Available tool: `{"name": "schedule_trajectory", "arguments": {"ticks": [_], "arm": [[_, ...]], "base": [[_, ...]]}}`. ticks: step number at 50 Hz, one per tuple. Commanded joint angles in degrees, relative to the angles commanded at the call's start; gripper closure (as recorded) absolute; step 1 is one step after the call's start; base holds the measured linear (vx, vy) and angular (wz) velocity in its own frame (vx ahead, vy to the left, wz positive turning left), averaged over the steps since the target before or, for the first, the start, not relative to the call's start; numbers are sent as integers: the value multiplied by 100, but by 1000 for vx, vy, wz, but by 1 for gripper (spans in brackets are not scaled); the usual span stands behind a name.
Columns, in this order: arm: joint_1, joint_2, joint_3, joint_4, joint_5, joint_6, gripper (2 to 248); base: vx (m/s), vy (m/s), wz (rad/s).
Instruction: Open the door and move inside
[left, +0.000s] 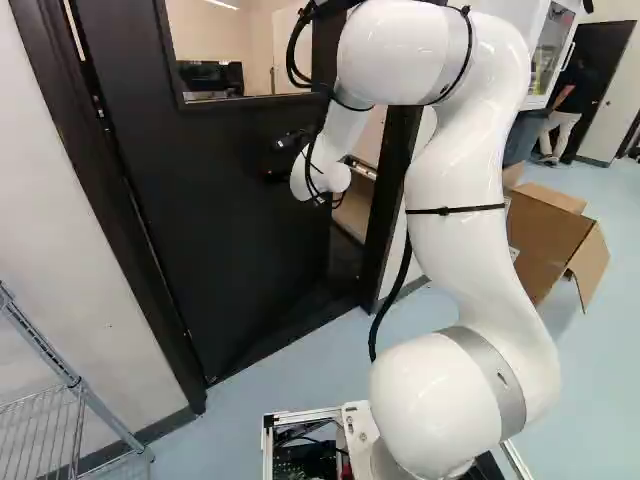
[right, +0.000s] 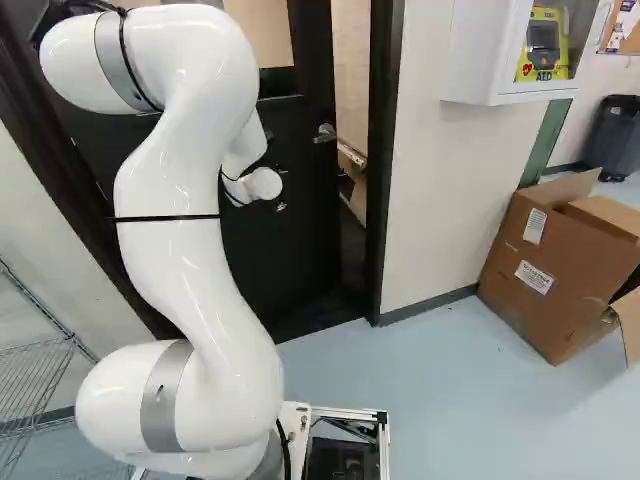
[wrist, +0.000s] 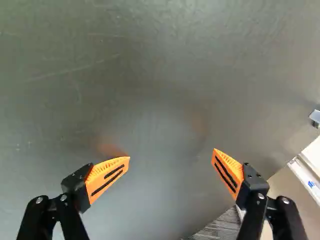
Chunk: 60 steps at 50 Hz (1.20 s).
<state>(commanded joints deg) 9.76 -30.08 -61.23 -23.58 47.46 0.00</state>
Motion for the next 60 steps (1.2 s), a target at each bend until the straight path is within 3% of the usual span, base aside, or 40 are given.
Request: {"name": "schedule_trajectory", "arguments": {"ticks": [60], "arm": [[788,-857,-1150,-11,0,0,3]], "base": [[0,0,0]]}}
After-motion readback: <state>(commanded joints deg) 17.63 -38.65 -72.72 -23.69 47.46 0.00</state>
